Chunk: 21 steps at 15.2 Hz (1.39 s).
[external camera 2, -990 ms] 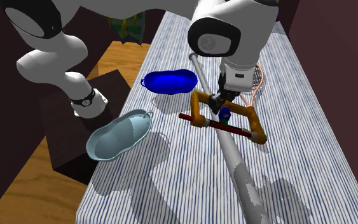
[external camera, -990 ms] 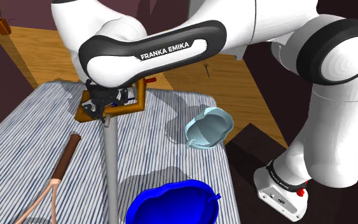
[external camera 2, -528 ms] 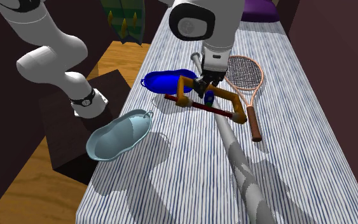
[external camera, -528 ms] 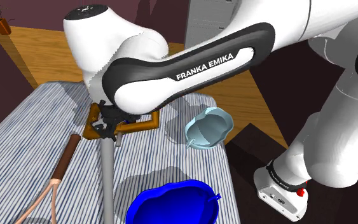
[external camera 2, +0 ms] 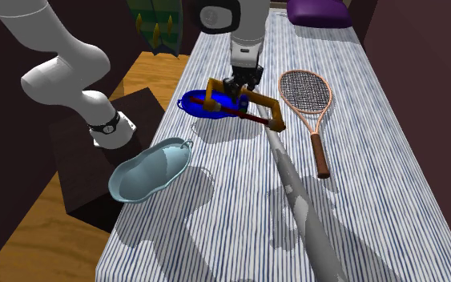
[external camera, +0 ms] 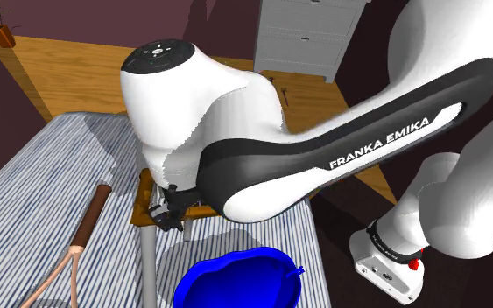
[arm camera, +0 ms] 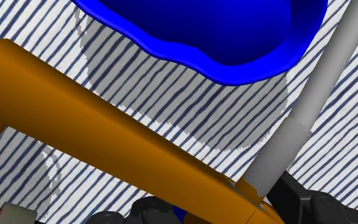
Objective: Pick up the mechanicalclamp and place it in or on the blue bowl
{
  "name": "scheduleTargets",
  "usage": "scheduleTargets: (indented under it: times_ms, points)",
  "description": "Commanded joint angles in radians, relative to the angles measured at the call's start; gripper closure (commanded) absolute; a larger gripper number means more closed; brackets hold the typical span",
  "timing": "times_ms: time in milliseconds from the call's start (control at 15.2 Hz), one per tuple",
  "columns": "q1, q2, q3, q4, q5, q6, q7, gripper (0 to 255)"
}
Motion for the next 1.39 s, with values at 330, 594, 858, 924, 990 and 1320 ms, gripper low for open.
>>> scheduleTargets:
  times_ms: [330,594,858,924,990,1320]
  points:
    - [0.065,-0.167,0.06,-0.162,0.111,0.024,0.068,255]
    - [0.114,-0.25,0.097,-0.232,0.175,0.027,0.114,255]
    - [0.155,-0.298,0.131,-0.281,0.219,0.039,0.159,255]
    - [0.154,-0.291,0.134,-0.289,0.216,0.053,0.161,255]
    - [0.153,-0.283,0.138,-0.297,0.213,0.068,0.164,255]
    - [0.147,-0.241,0.157,-0.335,0.191,0.142,0.183,255]
